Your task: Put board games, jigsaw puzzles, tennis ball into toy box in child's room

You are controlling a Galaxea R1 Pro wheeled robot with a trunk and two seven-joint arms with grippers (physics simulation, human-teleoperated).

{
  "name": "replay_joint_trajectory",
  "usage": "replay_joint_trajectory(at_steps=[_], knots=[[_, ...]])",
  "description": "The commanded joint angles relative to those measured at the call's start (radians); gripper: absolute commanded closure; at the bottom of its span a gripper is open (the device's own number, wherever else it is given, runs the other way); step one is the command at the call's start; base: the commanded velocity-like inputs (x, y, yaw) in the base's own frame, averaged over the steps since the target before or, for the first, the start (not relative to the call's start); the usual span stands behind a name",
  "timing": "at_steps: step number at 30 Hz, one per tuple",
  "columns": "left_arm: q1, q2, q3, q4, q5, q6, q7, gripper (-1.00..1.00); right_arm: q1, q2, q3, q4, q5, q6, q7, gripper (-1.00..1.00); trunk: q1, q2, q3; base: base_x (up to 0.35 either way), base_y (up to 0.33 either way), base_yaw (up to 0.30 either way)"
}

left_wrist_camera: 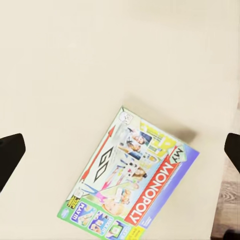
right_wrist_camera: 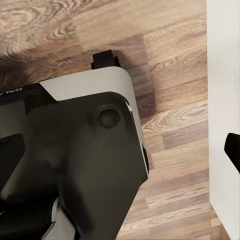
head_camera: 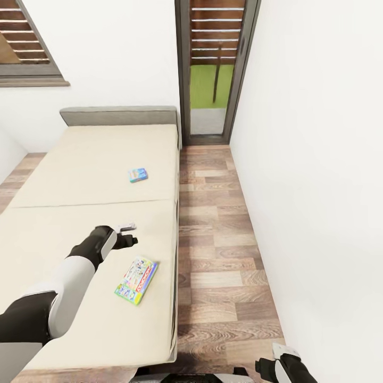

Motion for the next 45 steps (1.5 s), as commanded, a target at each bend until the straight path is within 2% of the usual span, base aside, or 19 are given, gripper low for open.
replay_joint_trajectory(at_steps=[1, 5, 12, 32, 45], knots=[[0.0, 0.0, 0.005, -0.001, -0.001, 0.005, -0.007, -1.0, 0.0, 0.0, 0.001, -0.002, -0.011, 0.004, -0.007, -1.0, 0.0, -0.002, -0.003, 0.0, 0.0, 0.0], [-0.001, 0.001, 0.004, -0.002, -0.003, 0.005, -0.042, -1.0, 0.0, 0.0, 0.001, -0.002, -0.011, 0.004, -0.007, -1.0, 0.0, -0.002, -0.01, 0.0, 0.0, 0.0], [-0.001, 0.002, 0.005, -0.002, -0.007, 0.005, -0.062, -1.0, 0.0, 0.0, 0.001, -0.002, -0.011, 0.004, -0.007, -1.0, 0.0, -0.002, -0.021, 0.0, 0.0, 0.0], [-0.001, 0.005, 0.004, -0.004, -0.008, 0.005, -0.064, -1.0, 0.0, 0.0, 0.001, -0.002, -0.009, 0.001, -0.007, -1.0, 0.0, -0.002, -0.054, 0.0, 0.0, 0.0], [-0.037, 0.006, 0.006, -0.035, -0.008, -0.005, -0.058, -1.0, 0.0, 0.0, 0.001, -0.002, -0.009, 0.001, -0.008, -1.0, 0.0, -0.002, -0.075, 0.0, 0.0, 0.0]])
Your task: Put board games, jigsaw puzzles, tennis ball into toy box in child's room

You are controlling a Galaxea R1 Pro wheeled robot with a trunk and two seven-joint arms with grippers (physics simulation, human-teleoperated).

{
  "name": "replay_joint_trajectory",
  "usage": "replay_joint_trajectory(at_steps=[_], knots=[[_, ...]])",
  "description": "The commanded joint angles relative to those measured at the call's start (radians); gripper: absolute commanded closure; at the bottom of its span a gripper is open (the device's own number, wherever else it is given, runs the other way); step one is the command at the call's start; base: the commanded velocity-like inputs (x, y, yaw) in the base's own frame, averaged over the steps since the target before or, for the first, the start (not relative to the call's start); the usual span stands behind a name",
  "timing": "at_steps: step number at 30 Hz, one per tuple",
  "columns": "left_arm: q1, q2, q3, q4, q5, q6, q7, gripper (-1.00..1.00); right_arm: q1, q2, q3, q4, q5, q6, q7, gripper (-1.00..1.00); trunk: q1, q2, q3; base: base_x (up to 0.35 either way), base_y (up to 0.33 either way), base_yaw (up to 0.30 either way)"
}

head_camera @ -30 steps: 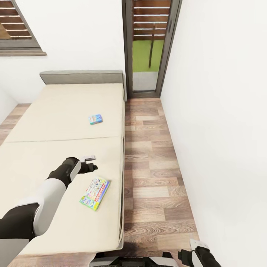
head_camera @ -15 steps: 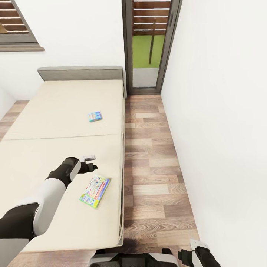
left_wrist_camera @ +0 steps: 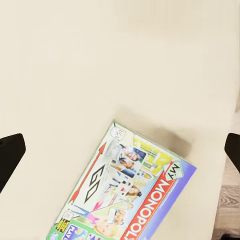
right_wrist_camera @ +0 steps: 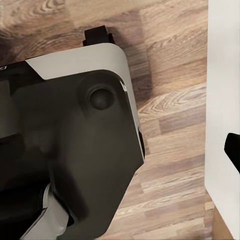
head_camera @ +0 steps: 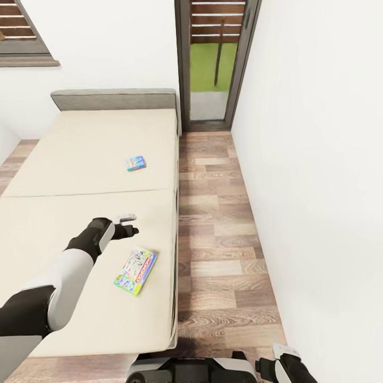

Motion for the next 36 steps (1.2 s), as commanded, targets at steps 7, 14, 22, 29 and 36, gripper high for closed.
replay_joint_trajectory(at_steps=[7, 14, 22, 29, 36], knots=[[-0.006, -0.006, 0.006, -0.004, -0.002, -0.04, -0.001, -1.0, 0.0, 0.0, 0.001, -0.002, -0.011, 0.004, -0.007, -1.0, 0.0, -0.002, -0.013, 0.0, 0.0, 0.0], [-0.006, -0.009, 0.007, -0.004, -0.002, -0.059, 0.001, -1.0, 0.0, 0.0, 0.001, -0.002, -0.011, 0.004, -0.007, -1.0, 0.0, -0.002, -0.024, 0.0, 0.0, 0.0], [-0.007, -0.011, 0.006, -0.003, -0.003, -0.086, 0.003, -1.0, 0.0, 0.0, 0.001, -0.002, -0.011, 0.004, -0.008, -1.0, 0.0, -0.002, -0.037, 0.0, 0.0, 0.0], [-0.007, -0.01, 0.005, -0.003, -0.003, -0.095, 0.004, -1.0, 0.0, 0.0, 0.001, -0.002, -0.011, 0.004, -0.008, -1.0, 0.0, -0.002, -0.049, 0.0, 0.0, 0.0], [-0.007, -0.01, 0.005, -0.003, -0.003, -0.097, 0.004, -1.0, 0.0, 0.0, 0.001, -0.002, -0.011, 0.004, -0.008, -1.0, 0.0, -0.002, -0.06, 0.0, 0.0, 0.0]])
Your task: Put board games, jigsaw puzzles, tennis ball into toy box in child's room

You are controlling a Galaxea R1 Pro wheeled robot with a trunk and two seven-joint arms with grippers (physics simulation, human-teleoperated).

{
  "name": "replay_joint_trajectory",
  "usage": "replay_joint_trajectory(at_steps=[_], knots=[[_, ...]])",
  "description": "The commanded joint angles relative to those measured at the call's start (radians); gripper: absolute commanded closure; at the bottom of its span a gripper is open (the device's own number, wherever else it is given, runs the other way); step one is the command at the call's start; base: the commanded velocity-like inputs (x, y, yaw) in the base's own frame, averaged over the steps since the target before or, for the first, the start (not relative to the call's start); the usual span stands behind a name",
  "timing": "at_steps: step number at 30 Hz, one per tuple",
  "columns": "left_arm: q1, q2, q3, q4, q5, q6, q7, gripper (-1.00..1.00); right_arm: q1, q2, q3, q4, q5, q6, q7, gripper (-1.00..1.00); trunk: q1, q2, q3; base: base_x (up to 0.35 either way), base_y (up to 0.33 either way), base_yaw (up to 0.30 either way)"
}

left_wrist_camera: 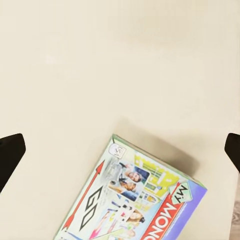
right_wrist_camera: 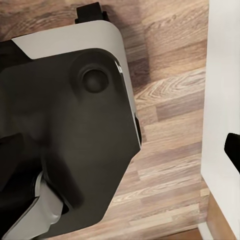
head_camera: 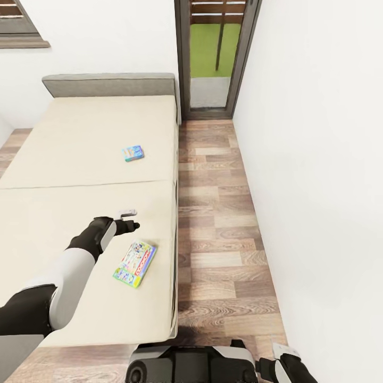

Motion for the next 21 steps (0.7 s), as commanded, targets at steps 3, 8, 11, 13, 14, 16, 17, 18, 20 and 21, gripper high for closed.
replay_joint_trajectory(at_steps=[3, 8, 11, 13, 14, 16, 17, 18, 20, 21], knots=[[0.0, -0.001, 0.006, -0.001, -0.001, 0.005, -0.004, -1.0, 0.0, 0.0, 0.001, -0.002, -0.011, 0.004, -0.007, -1.0, 0.0, -0.002, -0.006, 0.0, 0.0, 0.0], [0.0, -0.001, 0.007, -0.001, -0.001, 0.005, -0.003, -1.0, 0.0, -0.001, 0.001, -0.002, -0.011, 0.004, -0.007, -1.0, 0.0, -0.002, -0.014, 0.0, 0.0, 0.0], [0.0, -0.002, 0.007, -0.002, 0.0, 0.001, -0.003, -1.0, 0.0, -0.001, 0.001, -0.002, -0.011, 0.004, -0.007, -1.0, 0.0, -0.002, -0.019, 0.0, 0.0, 0.0], [0.0, -0.002, 0.007, -0.001, 0.0, -0.017, -0.003, -1.0, 0.0, -0.001, 0.001, -0.002, -0.011, 0.004, -0.007, -1.0, 0.0, -0.002, -0.023, 0.0, 0.0, 0.0], [0.0, -0.002, 0.007, -0.001, 0.0, -0.024, -0.003, -1.0, 0.0, -0.001, 0.001, -0.002, -0.011, 0.004, -0.007, -1.0, 0.0, -0.002, -0.024, 0.0, 0.0, 0.0], [0.0, -0.003, 0.007, -0.001, -0.001, -0.035, -0.003, -1.0, 0.0, -0.002, 0.001, -0.002, -0.011, 0.004, -0.007, -1.0, 0.0, -0.002, -0.027, 0.0, 0.0, 0.0], [0.0, -0.003, 0.007, -0.001, -0.001, -0.039, -0.003, -1.0, 0.0, -0.002, 0.001, -0.002, -0.011, 0.004, -0.007, -1.0, 0.0, -0.002, -0.029, 0.0, 0.0, 0.0], [0.0, -0.003, 0.006, -0.001, -0.001, -0.043, -0.003, -1.0, 0.0, -0.002, 0.001, -0.002, -0.011, 0.004, -0.007, -1.0, 0.0, -0.002, -0.031, 0.0, 0.0, 0.0], [0.0, -0.003, 0.006, 0.0, -0.001, -0.048, -0.003, -1.0, 0.0, -0.002, 0.001, -0.002, -0.011, 0.004, -0.007, -1.0, 0.0, -0.002, -0.034, 0.0, 0.0, 0.0], [0.0, -0.003, 0.006, 0.0, -0.001, -0.05, -0.003, -1.0, 0.0, -0.002, 0.001, -0.002, -0.011, 0.004, -0.007, -1.0, 0.0, -0.002, -0.036, 0.0, 0.0, 0.0]])
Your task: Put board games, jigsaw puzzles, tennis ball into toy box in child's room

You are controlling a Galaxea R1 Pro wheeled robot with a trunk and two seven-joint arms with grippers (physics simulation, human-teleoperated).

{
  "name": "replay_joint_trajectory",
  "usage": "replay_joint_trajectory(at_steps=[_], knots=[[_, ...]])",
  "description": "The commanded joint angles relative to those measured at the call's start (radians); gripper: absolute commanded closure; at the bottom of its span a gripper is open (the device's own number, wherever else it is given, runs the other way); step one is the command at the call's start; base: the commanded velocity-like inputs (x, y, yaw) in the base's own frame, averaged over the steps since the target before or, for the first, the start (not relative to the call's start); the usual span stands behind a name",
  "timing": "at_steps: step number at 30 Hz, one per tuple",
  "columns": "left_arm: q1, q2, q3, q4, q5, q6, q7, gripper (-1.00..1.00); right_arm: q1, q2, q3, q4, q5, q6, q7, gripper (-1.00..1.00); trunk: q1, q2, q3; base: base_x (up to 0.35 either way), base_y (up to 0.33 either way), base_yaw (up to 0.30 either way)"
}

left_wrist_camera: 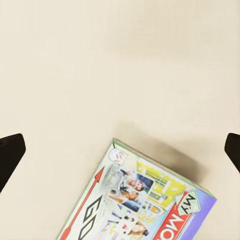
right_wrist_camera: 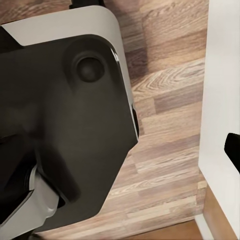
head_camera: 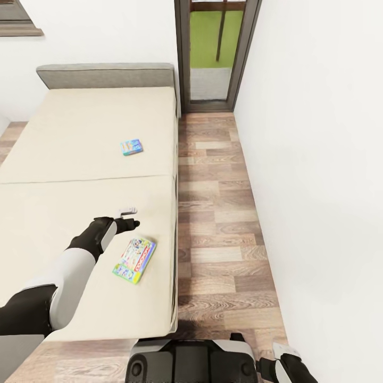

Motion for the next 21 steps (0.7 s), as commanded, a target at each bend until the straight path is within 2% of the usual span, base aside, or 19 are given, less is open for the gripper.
replay_joint_trajectory(at_steps=[1, 21], knots=[[0.0, -0.001, 0.006, -0.001, -0.001, 0.004, -0.004, -1.0, 0.0, 0.0, 0.001, -0.002, -0.011, 0.004, -0.007, -1.0, 0.0, -0.002, -0.003, 0.0, 0.0, 0.0], [0.0, -0.001, 0.004, 0.0, -0.001, -0.004, -0.004, -1.0, 0.0, -0.001, 0.001, -0.002, -0.011, 0.004, -0.007, -1.0, 0.0, -0.002, -0.036, 0.0, 0.0, 0.0]])
